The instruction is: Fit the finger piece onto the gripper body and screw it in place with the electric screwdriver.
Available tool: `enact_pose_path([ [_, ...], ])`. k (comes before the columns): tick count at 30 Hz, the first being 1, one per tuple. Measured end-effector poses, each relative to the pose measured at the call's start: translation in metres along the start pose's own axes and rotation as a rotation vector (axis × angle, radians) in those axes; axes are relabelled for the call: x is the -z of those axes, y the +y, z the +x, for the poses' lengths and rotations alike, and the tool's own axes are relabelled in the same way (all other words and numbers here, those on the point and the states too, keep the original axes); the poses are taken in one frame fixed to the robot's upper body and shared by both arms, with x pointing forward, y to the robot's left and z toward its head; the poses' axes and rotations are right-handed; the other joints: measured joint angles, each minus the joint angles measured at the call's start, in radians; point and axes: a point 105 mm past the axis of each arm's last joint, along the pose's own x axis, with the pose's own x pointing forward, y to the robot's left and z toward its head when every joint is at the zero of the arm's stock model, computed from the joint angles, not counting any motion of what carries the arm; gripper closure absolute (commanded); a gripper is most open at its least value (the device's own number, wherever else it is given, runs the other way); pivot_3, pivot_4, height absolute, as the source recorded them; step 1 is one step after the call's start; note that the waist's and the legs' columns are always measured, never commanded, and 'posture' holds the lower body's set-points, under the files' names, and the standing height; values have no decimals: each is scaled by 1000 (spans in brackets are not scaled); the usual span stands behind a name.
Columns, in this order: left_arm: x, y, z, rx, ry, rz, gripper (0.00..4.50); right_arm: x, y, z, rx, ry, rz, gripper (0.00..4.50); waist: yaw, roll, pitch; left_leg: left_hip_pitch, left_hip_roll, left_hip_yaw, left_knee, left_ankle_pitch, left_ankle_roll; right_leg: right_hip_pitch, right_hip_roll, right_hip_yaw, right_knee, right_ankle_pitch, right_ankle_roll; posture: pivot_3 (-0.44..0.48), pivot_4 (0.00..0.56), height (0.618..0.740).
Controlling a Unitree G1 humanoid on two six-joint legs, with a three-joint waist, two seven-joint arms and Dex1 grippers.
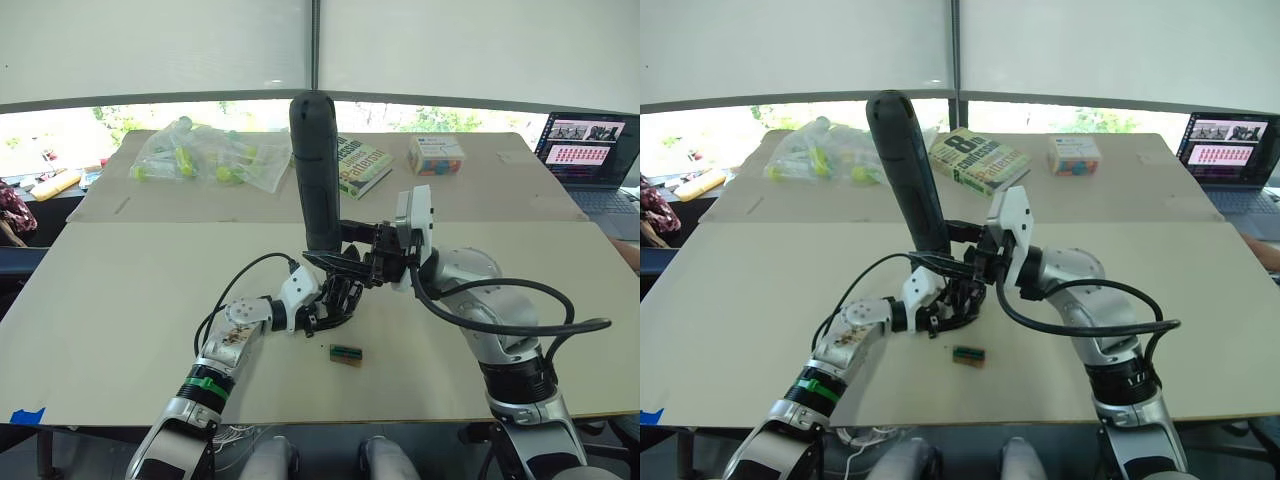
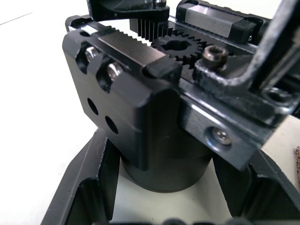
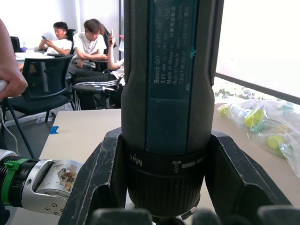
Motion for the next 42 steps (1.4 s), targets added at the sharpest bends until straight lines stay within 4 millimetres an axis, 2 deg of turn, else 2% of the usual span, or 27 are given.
enact_pose_path([
  [42,0,-1,0,3,3,-7,2182,7,1,2,6,10,15,2595,0,0,0,0,0,0,0,0,0,0,0,0,0,0,0,0,150,740],
])
